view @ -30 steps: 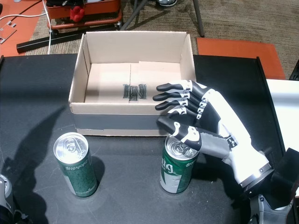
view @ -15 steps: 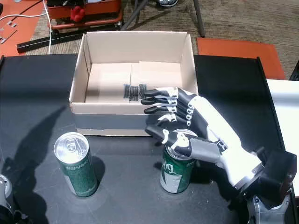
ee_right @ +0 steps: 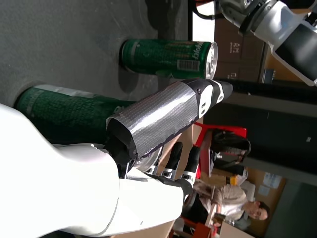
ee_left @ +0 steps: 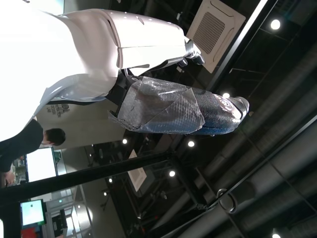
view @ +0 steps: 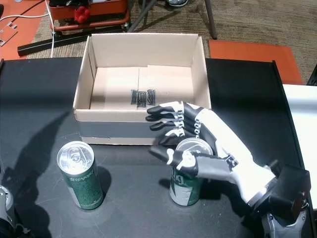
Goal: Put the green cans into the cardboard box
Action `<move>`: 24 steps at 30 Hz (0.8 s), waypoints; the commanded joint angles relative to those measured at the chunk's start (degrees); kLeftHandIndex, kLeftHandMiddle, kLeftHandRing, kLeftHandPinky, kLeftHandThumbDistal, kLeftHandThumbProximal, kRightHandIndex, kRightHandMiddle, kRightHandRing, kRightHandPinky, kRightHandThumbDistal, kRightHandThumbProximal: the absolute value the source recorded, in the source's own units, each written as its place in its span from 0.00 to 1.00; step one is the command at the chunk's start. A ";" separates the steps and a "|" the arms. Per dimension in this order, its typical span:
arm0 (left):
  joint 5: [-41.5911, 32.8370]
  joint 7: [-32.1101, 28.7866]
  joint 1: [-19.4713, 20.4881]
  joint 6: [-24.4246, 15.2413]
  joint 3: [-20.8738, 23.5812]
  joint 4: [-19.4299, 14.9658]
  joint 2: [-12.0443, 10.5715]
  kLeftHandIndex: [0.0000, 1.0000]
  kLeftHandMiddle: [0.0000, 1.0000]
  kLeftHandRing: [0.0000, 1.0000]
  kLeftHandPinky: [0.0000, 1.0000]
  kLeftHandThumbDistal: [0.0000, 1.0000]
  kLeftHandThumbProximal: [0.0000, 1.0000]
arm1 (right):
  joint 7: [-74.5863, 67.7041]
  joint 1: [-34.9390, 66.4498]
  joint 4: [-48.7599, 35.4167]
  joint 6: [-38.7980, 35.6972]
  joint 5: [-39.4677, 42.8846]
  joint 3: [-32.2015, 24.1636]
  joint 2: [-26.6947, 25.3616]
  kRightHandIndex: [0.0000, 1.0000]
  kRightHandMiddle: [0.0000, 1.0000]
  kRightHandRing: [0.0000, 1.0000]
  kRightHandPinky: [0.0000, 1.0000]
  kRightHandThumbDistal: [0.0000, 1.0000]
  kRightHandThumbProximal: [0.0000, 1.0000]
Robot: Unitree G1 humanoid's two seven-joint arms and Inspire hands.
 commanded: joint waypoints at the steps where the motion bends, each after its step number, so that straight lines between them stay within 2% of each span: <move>1: 0.66 0.33 0.00 0.31 0.02 0.01 0.51 1.00 1.00 1.00 1.00 0.59 0.82 | 0.30 -0.12 0.75 0.33 0.23 -0.09 -0.27 0.53 0.68 0.72 0.73 1.00 0.45; 14: 0.80 1.11 0.30 1.00 -0.18 -0.48 1.05 1.00 1.00 1.00 1.00 0.60 0.87 | -1.69 0.26 1.72 0.52 -0.83 0.18 -0.31 0.53 0.67 0.70 0.71 1.00 0.44; 24: 0.41 0.87 0.11 1.17 0.08 -0.48 1.00 1.00 1.00 1.00 1.00 0.56 0.87 | -2.99 0.01 3.10 0.30 -1.48 0.25 -0.41 0.53 0.67 0.72 0.72 1.00 0.45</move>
